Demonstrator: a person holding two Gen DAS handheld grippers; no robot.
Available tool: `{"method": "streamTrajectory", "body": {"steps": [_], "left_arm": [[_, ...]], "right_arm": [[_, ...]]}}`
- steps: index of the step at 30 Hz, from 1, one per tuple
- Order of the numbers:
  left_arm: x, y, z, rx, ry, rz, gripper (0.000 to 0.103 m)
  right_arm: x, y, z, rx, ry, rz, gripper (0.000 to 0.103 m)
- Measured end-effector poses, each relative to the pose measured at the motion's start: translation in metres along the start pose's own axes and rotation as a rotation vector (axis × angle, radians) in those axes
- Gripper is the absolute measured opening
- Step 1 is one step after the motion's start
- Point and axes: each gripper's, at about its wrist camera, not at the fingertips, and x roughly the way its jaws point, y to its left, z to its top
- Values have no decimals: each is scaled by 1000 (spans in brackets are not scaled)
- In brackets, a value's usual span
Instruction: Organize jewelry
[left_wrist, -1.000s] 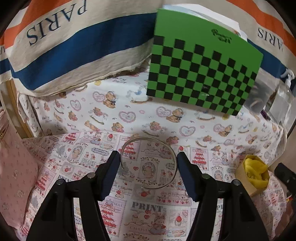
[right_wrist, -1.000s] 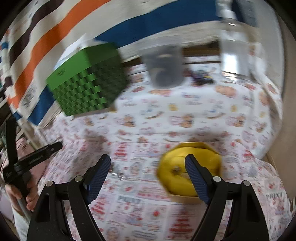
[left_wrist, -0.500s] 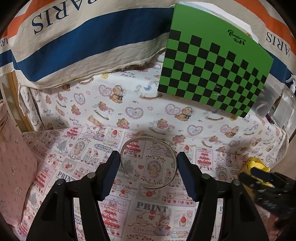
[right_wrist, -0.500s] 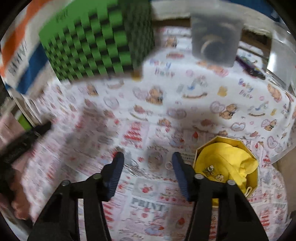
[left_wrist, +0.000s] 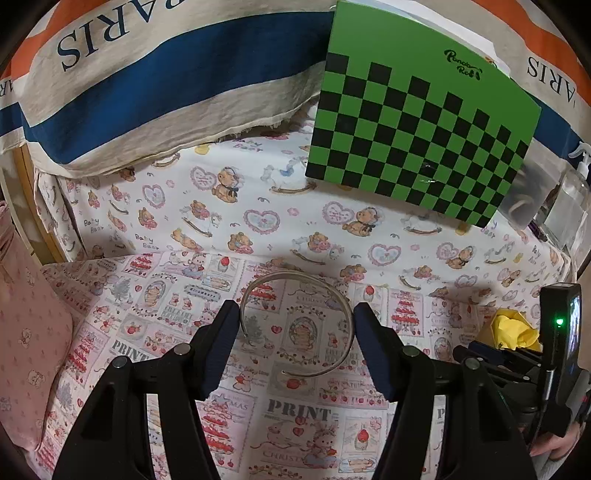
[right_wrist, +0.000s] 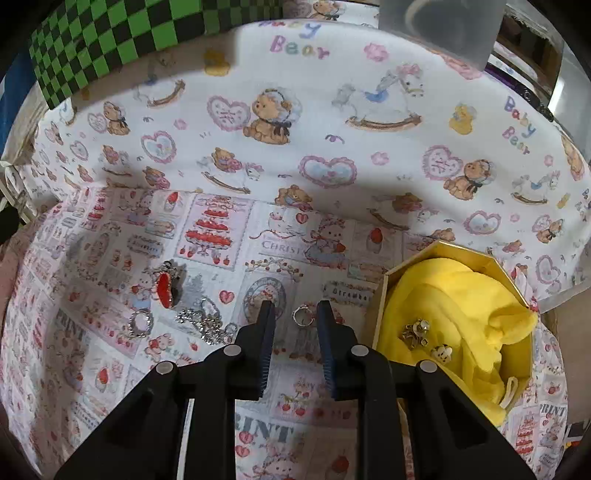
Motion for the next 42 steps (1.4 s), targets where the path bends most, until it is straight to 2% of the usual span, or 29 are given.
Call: {"method": "streamTrajectory", "body": {"steps": [7,12,15,22,26,29,32,37,42], "left_arm": [[0,2,1,-11,3,-17,62],[0,0,0,0,-1,1,62],[-1,-1,0,-3,5,-20,62],[0,0,0,4,1,-9,62],[0,1,-1,2,1,-9,62],[0,1,-1,4,-1,-8,62],[-1,0,-1,5,-2,-7,62],[-2,1,0,3,-5,-5,62],[-3,0,1,3,-8,-11,62]], "right_arm": [[7,-2,3,1,-3,-6,22],[11,-5,5,35,14,39,20],[10,-2,5,11,-2,-16,19],[11,1,6,13,5,2,18],[12,2,5,16,6,6,15],[14,0,5,24,10,20,6],[14,-2,2,23,12,26,5],[2,-2,-2,35,-5,63,2],[-26,-2,-8,30,-58,105,2]]}}
